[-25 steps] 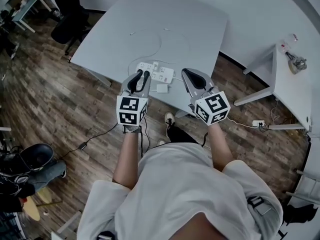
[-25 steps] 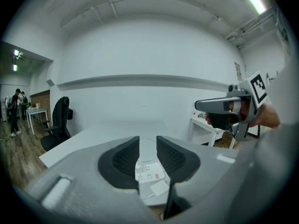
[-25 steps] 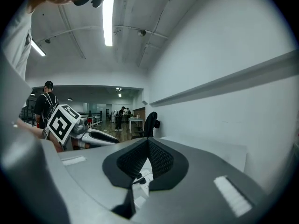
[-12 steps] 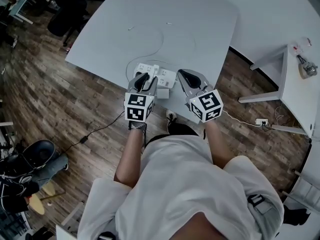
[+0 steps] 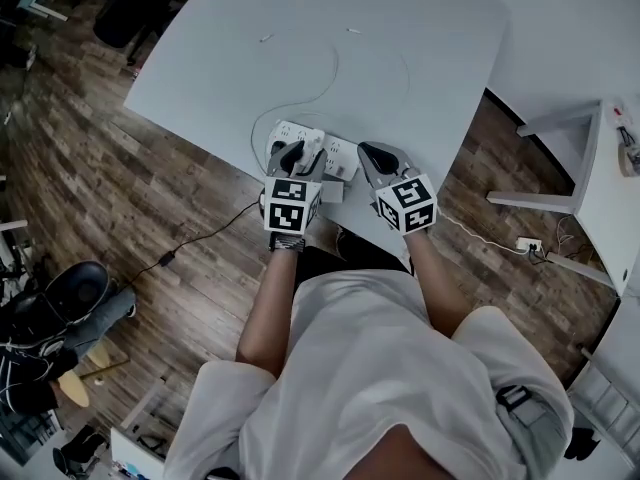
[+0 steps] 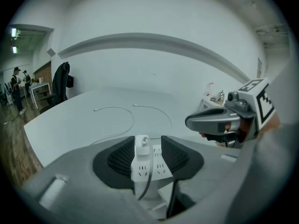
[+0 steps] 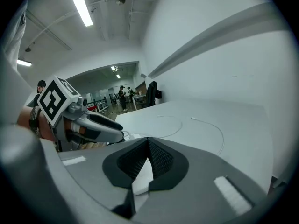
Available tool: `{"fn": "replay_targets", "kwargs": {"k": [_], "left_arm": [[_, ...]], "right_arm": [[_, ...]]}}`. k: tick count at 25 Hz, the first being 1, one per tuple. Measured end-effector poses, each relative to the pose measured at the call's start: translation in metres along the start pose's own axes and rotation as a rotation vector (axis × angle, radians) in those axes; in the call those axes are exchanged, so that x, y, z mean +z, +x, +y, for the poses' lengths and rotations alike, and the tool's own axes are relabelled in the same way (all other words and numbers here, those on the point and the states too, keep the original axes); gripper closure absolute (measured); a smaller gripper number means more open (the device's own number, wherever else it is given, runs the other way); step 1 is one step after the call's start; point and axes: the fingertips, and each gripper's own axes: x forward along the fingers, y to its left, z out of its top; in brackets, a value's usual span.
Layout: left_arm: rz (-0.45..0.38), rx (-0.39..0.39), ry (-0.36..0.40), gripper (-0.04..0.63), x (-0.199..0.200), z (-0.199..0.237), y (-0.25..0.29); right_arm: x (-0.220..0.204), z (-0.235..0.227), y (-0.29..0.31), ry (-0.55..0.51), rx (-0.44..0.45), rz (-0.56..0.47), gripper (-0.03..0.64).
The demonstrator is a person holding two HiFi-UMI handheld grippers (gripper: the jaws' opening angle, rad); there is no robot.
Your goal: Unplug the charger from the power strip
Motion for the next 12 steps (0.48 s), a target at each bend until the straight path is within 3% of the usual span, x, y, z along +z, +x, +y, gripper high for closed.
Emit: {"fn": "replay_targets", "kwargs": {"k": [12], "left_arm": [[0.113,0.027,-0.044,0.410,-0.030,0.015,0.042]], "right_arm": [[-0.066,-0.019,0.048,0.016,0.038,0.170,0.617]]}}
